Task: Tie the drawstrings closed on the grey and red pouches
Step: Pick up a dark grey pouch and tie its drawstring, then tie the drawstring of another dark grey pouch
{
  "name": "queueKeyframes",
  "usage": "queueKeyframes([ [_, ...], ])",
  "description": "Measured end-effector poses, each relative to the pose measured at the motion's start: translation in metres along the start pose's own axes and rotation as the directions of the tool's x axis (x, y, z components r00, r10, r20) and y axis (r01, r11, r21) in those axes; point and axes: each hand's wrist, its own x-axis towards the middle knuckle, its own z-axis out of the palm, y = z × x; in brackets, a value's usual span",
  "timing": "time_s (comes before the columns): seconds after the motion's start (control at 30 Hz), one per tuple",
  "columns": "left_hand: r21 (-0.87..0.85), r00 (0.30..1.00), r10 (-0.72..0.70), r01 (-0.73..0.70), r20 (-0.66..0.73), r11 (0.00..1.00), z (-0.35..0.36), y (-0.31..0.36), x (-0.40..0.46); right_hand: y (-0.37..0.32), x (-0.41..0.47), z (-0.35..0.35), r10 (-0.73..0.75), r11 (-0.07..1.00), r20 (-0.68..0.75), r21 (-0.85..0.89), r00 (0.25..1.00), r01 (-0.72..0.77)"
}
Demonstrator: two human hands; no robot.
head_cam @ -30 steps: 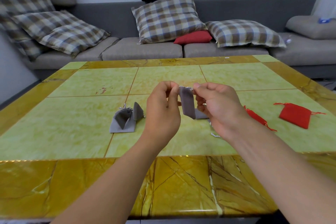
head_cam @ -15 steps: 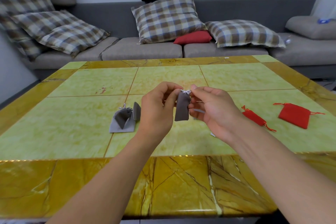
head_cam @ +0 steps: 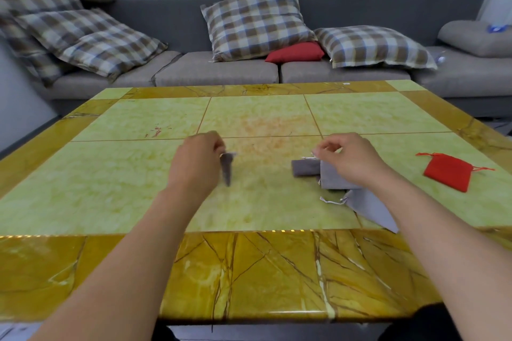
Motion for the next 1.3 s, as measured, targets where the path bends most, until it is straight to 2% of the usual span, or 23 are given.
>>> queueKeyframes([
  [0.1,0.291,0.974,-0.157,0.104,0.165,0.951,-0.005,-0.009,0.002,0.014,0.005,0.016,0.061,0.979,0.158,-0.201,0.986,-0.029],
  [0.2,0.408,0.955,-0.214,0.115,0.205,0.906,-0.001,-0.004,0.0,0.014,0.007,0.033,0.035,0.936,0.175,-0.35,0.984,0.029],
  [0.3,0.443,0.982,-0.156,0.095,0.102,0.892,0.002,0.0,0.0,0.013,0.007,0.036,-0.016,0.911,0.107,-0.409,0.994,0.058],
  [0.37,0.312,1.0,-0.005,-0.005,0.031,0.95,0.006,0.002,-0.001,0.012,0.008,0.035,-0.053,0.913,0.067,-0.4,0.996,0.076],
  [0.4,0.205,0.994,0.098,-0.108,0.056,0.973,0.009,0.004,-0.001,0.012,0.009,0.034,-0.073,0.931,0.038,-0.356,0.997,0.082],
  [0.47,0.044,0.932,0.253,-0.273,0.26,0.961,0.014,0.01,-0.006,0.005,0.01,0.027,-0.114,0.987,-0.092,-0.126,0.989,0.102],
  [0.53,0.119,0.849,0.182,-0.274,0.496,0.954,0.021,0.01,-0.01,-0.01,0.011,0.013,-0.081,0.966,-0.251,0.218,0.965,0.138],
  [0.57,0.224,0.829,0.103,-0.266,0.55,0.938,0.025,0.008,-0.009,-0.019,0.009,0.005,-0.018,0.898,-0.268,0.42,0.963,0.134],
  [0.6,0.315,0.831,0.042,-0.256,0.555,0.914,0.026,0.005,-0.007,-0.029,0.004,-0.001,0.049,0.784,-0.213,0.614,0.976,0.094],
  [0.67,0.379,0.89,-0.003,-0.192,0.457,0.905,0.026,0.006,-0.004,-0.044,-0.005,-0.007,0.101,0.467,0.05,0.88,0.994,-0.092],
  [0.7,0.348,0.936,0.022,-0.152,0.352,0.925,0.025,0.008,-0.003,-0.049,-0.01,-0.008,0.079,0.342,0.172,0.921,0.982,-0.188],
  [0.73,0.246,0.972,0.068,-0.124,0.223,0.961,0.025,0.012,-0.004,-0.052,-0.014,-0.007,0.047,0.279,0.26,0.924,0.964,-0.263],
  [0.77,0.062,0.987,0.108,-0.116,0.118,0.991,0.024,0.018,-0.006,-0.053,-0.017,-0.005,0.012,0.248,0.325,0.915,0.946,-0.318],
  [0.8,-0.192,0.99,0.116,-0.098,0.084,0.976,0.021,0.026,-0.009,-0.055,-0.02,-0.003,-0.024,0.232,0.374,0.904,0.927,-0.359],
  [0.83,-0.471,0.984,0.118,-0.043,0.132,0.881,0.018,0.037,-0.013,-0.056,-0.021,-0.002,-0.055,0.222,0.413,0.893,0.909,-0.392],
  [0.87,-0.679,0.964,0.142,0.051,0.225,0.732,0.014,0.048,-0.018,-0.058,-0.022,0.0,-0.077,0.216,0.442,0.882,0.894,-0.418],
  [0.9,-0.792,0.938,0.158,0.162,0.309,0.589,0.011,0.056,-0.022,-0.058,-0.022,0.001,-0.089,0.22,0.463,0.873,0.882,-0.436],
  [0.97,-0.85,0.895,0.144,0.335,0.421,0.407,0.007,0.063,-0.026,-0.057,-0.021,0.002,-0.065,0.242,0.479,0.859,0.875,-0.452],
  [1.0,-0.845,0.887,0.115,0.376,0.446,0.38,0.007,0.063,-0.026,-0.057,-0.02,0.002,-0.042,0.254,0.479,0.854,0.877,-0.454],
  [1.1,-0.817,0.912,0.075,0.322,0.403,0.479,0.011,0.055,-0.024,-0.054,-0.019,0.003,0.004,0.272,0.494,0.836,0.87,-0.476],
  [1.2,-0.799,0.923,0.043,0.307,0.382,0.517,0.017,0.047,-0.022,-0.053,-0.019,0.004,0.042,0.296,0.533,0.801,0.845,-0.52],
  [1.3,-0.801,0.942,-0.041,0.307,0.334,0.514,0.018,0.045,-0.019,-0.051,-0.018,0.0,0.075,0.53,0.509,0.708,0.857,-0.467],
])
